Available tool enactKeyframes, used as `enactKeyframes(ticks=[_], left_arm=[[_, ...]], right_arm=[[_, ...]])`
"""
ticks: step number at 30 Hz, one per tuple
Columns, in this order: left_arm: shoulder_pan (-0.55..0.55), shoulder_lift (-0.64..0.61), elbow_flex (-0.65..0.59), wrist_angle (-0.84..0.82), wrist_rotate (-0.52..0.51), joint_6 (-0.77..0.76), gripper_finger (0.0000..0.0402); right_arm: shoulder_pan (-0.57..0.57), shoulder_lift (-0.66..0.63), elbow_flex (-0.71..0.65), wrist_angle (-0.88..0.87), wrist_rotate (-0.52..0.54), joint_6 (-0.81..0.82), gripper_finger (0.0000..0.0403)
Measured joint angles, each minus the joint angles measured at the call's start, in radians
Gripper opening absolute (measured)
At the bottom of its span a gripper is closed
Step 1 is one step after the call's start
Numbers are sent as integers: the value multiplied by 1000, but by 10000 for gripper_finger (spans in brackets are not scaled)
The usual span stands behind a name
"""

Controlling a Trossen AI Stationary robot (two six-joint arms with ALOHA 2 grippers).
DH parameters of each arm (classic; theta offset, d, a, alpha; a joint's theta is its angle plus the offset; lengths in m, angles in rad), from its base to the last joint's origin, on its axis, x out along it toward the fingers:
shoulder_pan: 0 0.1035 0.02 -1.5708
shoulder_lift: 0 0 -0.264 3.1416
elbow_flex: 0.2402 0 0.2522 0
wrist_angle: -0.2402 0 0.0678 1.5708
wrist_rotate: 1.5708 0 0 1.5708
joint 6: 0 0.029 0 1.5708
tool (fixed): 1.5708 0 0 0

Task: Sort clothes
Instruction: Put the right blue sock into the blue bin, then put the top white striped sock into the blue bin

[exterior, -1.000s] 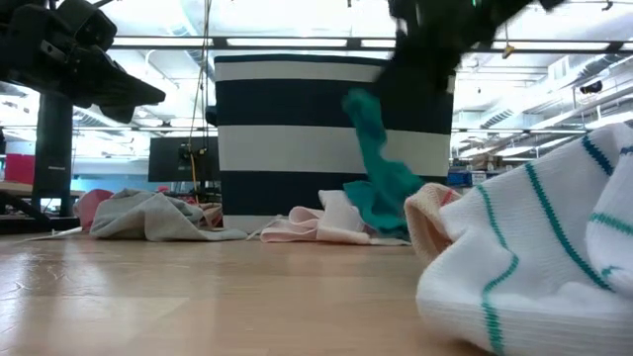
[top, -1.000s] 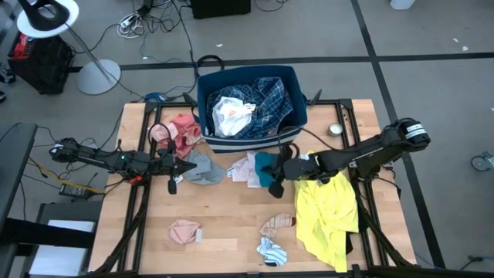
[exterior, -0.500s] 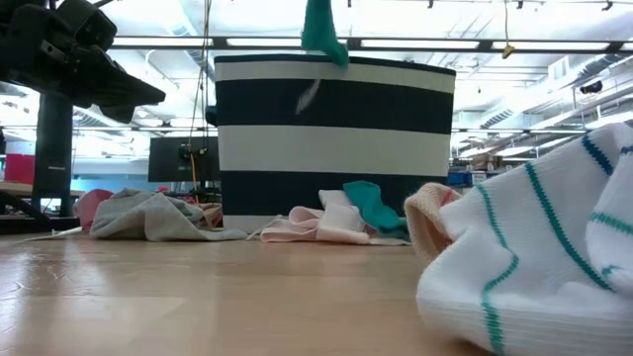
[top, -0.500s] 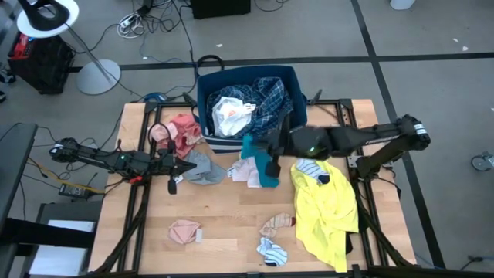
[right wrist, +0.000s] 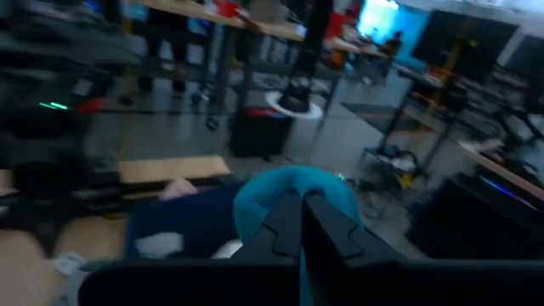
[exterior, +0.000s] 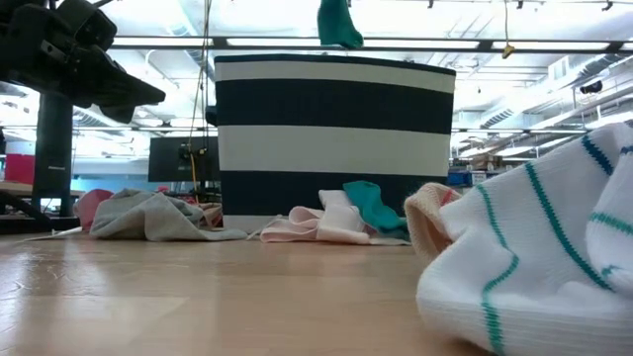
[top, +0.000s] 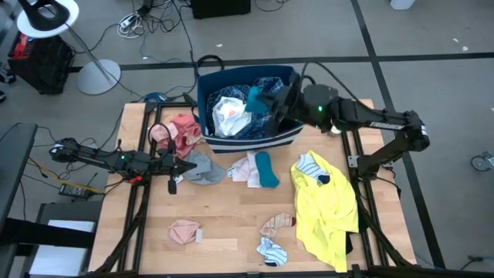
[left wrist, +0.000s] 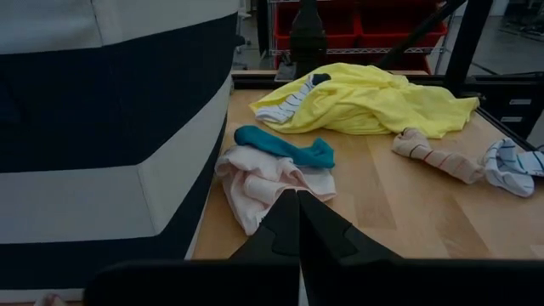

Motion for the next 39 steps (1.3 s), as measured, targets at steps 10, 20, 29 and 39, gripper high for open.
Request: enactKeyframes(ticks=[10, 20, 29, 39], left_arm=[[0, 0, 0, 0, 0, 0, 1], [0, 0, 0, 0, 0, 0, 1], [0, 0, 0, 1, 0, 0, 1], [0, 0, 0, 1, -1, 81, 1]], right_arm=[[-170, 1, -153, -49, -86, 211, 49], [-210, -17, -209, -96, -171, 264, 123], [-121, -176, -209, -409, -166, 385, 144], [178, -269, -234, -807, 6, 845, 139]])
